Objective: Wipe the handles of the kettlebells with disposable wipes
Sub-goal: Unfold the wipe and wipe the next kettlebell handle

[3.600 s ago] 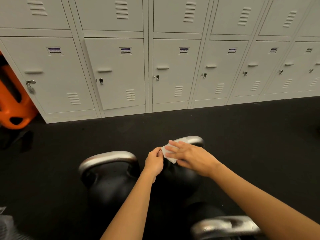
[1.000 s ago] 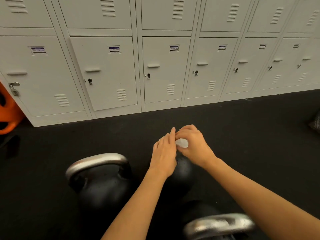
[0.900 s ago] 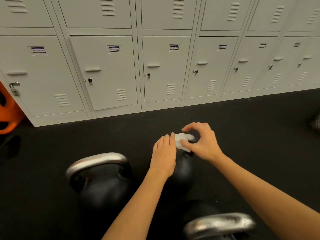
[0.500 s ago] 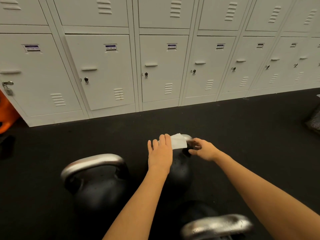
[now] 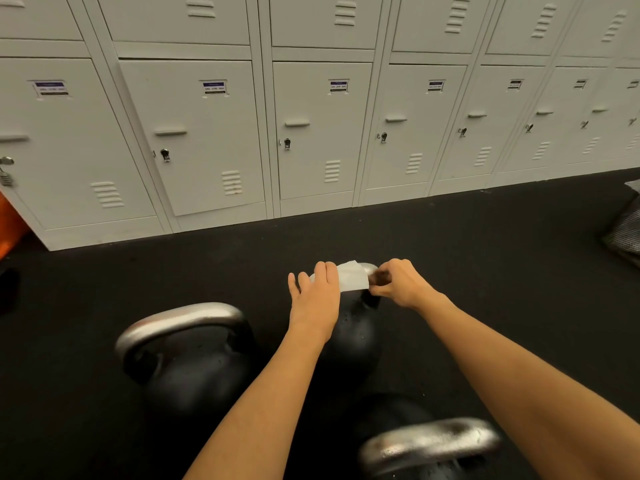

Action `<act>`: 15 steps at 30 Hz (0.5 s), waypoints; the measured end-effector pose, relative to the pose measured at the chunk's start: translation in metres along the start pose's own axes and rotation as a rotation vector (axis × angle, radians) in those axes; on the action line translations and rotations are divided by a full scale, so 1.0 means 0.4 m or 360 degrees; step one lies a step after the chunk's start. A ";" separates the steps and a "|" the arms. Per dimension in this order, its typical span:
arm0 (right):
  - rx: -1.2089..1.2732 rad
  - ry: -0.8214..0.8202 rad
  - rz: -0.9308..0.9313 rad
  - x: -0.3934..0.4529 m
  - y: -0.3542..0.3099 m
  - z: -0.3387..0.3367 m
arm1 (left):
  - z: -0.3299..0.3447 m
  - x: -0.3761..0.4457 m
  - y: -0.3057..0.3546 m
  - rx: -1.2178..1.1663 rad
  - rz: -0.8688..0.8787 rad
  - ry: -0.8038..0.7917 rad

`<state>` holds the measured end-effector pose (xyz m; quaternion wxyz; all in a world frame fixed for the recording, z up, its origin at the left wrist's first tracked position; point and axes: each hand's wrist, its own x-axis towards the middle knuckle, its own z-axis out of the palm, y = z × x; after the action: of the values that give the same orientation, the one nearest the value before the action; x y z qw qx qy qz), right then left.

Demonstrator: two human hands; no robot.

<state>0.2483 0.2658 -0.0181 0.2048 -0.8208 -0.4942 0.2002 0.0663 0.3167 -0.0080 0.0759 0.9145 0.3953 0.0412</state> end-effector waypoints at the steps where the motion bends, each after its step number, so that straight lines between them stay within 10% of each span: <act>1: -0.0007 0.0001 0.0008 -0.003 0.001 -0.002 | -0.001 0.001 -0.001 0.0007 0.0007 -0.0001; 15: -0.0016 0.0005 0.0004 -0.070 0.030 -0.002 | -0.006 -0.004 -0.026 0.0078 0.0144 0.0062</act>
<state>0.2456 0.2356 -0.0204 0.2012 -0.8226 -0.4940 0.1967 0.0573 0.3228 -0.0073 0.0438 0.9320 0.3559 0.0525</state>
